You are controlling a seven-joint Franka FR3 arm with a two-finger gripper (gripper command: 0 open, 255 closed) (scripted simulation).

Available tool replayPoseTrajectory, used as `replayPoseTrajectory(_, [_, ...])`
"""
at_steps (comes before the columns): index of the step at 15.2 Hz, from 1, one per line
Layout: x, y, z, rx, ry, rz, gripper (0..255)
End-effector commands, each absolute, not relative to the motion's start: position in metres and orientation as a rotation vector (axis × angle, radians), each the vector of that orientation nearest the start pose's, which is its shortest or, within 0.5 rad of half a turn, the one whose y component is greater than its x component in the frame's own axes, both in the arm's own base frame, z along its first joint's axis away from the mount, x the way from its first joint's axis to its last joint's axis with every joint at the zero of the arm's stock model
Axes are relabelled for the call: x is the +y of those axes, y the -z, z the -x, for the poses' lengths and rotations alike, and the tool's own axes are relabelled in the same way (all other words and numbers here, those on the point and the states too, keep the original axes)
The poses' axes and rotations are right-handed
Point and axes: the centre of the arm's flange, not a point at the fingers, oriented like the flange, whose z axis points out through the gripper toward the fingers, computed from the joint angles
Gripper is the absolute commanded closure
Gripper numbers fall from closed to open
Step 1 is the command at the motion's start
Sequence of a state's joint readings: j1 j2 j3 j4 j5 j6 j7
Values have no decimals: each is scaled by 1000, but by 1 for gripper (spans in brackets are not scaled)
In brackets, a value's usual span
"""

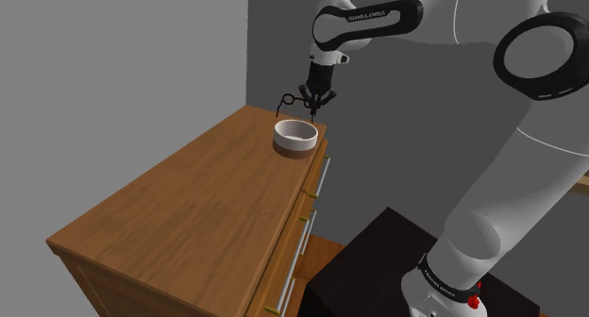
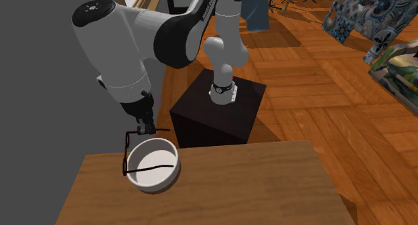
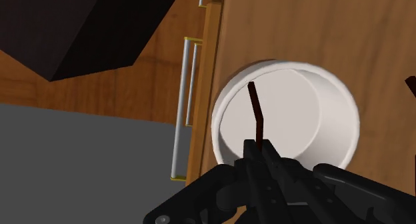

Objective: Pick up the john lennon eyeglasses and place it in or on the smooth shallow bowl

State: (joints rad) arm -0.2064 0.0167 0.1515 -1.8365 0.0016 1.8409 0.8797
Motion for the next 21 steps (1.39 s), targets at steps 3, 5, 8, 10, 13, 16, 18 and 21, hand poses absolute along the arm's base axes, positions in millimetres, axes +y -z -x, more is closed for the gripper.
replayPoseTrajectory(3, [-48, -498, -568, 1415, -20, 2806, 255])
replayPoseTrajectory(5, [-48, -488, -568, 1415, -20, 2806, 255])
replayPoseTrajectory(8, [-48, -472, -568, 1415, -20, 2806, 255])
replayPoseTrajectory(10, [-48, -462, -568, 1415, -20, 2806, 255])
replayPoseTrajectory(13, [-48, -441, -568, 1415, -20, 2806, 255])
replayPoseTrajectory(16, [-48, -441, -568, 1415, -20, 2806, 255])
replayPoseTrajectory(18, [-48, -441, -568, 1415, -20, 2806, 255])
replayPoseTrajectory(21, [-48, -441, -568, 1415, -20, 2806, 255])
